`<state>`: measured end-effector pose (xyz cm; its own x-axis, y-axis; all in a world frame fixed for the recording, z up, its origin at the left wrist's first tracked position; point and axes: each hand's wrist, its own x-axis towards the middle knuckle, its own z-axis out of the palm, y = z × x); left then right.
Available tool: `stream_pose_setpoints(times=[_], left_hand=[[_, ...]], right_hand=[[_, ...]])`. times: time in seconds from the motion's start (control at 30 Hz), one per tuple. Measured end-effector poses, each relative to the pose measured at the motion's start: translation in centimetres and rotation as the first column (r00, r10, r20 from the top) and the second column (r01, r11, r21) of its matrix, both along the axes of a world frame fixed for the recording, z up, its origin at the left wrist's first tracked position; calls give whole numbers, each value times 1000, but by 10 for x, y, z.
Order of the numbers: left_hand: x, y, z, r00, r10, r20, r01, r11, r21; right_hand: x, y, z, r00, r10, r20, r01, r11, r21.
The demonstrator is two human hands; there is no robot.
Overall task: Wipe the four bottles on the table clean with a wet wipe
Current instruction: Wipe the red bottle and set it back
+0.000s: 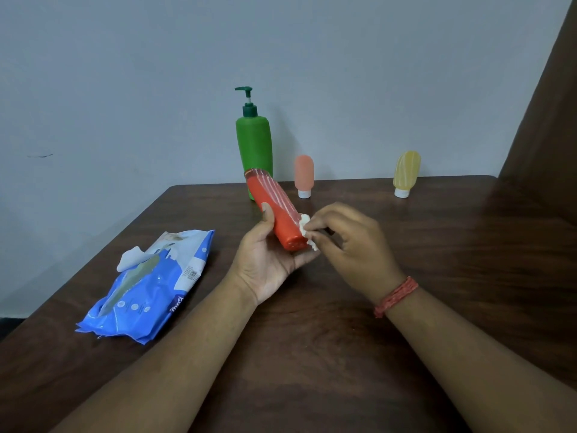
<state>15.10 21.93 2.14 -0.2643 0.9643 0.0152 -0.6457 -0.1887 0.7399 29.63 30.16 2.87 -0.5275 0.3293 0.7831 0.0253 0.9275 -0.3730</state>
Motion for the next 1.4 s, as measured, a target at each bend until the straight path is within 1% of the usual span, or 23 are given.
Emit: stream_pose_setpoints(times=[0.1,0.13,0.2,0.27,0.33,0.37,0.47,0.5,0.6,0.63,0.7,0.77,0.8,0.87,0.93,1.0,1.03,1.13,1.2,1.23,1.27,1.33,1.4], left_hand=[[2,-2,-2,995,-49,-84,48,999,-14],[4,-2,-1,992,-54,-112,51,998,-26],[5,-1,-2,989,-38,-146,31,998,-50],[3,1,-2,990,-1,-142,-8,998,-62],[3,2,-3,990,17,-139,-26,997,-67],[3,2,-3,989,13,-147,-24,997,-69],[7,2,-5,981,0,-192,-13,998,-68],[8,2,-6,980,2,-198,-14,998,-63],[5,2,-8,977,38,-211,-52,997,-59],[4,2,-8,971,42,-233,-57,997,-59],[5,2,-8,951,36,-307,-54,997,-48],[8,2,-9,924,13,-382,-32,999,-43],[9,2,-9,907,-4,-421,-16,999,-43],[11,3,-11,869,-22,-495,2,999,-41],[11,4,-12,835,-23,-549,0,999,-42],[10,4,-12,795,-29,-606,-6,998,-56],[9,4,-13,761,-43,-647,1,998,-65],[10,2,-12,641,-110,-760,36,993,-113],[10,2,-12,577,-143,-804,32,988,-153],[10,3,-13,554,-152,-819,24,986,-166],[11,3,-13,542,-152,-827,19,985,-169],[11,1,-11,547,-144,-825,6,986,-168],[12,-1,-9,528,-142,-837,-9,985,-172]], right_hand=[[1,-1,-1,1000,-6,-16,5,995,-104],[1,-2,-2,1000,-5,-10,4,994,-110],[2,-5,-3,999,10,38,-8,999,-42],[1,-7,-3,992,25,122,-38,994,103],[-1,-6,-3,986,-18,169,-19,977,213],[-2,-4,-2,988,-58,143,25,974,224],[0,3,-2,990,-142,24,137,979,148],[1,3,-3,990,-135,33,128,980,153],[0,-6,-4,987,-54,151,15,969,247],[-1,-8,-3,984,-61,166,15,964,266],[-3,-3,0,984,-146,98,117,959,258],[0,8,2,973,-232,-4,228,955,191],[3,12,2,969,-244,-35,246,956,161],[8,15,1,977,-211,-31,213,962,169],[10,12,1,985,-171,21,161,958,237],[10,15,3,981,-194,-4,189,951,244],[10,20,5,974,-219,-56,226,956,188],[16,34,8,928,-298,-223,286,954,-86],[19,36,9,905,-337,-258,283,932,-225],[19,34,8,907,-344,-243,287,927,-244],[18,31,7,917,-337,-214,290,931,-222],[15,24,6,943,-294,-155,283,955,-89],[14,26,7,947,-287,-143,290,957,-1]])
